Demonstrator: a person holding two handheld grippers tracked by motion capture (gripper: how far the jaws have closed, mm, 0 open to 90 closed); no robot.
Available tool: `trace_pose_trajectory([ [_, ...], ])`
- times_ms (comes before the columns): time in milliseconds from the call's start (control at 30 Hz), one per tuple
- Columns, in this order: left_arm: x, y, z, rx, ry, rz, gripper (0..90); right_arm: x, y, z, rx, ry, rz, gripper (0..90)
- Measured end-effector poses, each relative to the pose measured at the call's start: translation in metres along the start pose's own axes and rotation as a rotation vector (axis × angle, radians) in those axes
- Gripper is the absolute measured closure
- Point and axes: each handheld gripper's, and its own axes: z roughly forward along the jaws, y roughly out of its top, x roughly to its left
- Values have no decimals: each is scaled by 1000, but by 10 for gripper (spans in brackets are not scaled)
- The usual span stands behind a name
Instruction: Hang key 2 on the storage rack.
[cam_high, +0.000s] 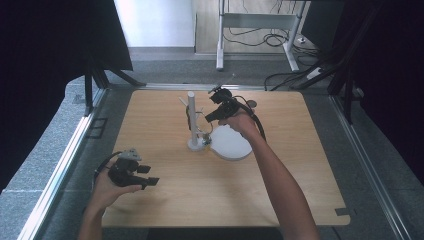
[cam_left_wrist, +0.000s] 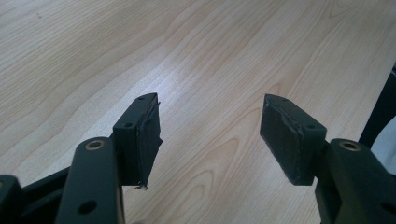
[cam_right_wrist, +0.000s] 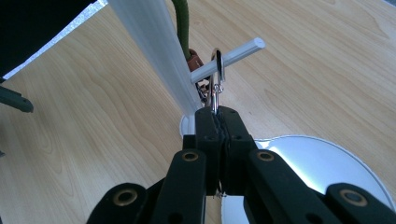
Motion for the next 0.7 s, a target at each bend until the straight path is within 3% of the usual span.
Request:
trace_pose_trajectory([
  [433,0,0,2,3,-1,-5,385,-1,-8,5,27,28,-9,830],
  [700,2,-1,4,12,4,-13,385,-9,-18,-10,-14,40,-8,763],
])
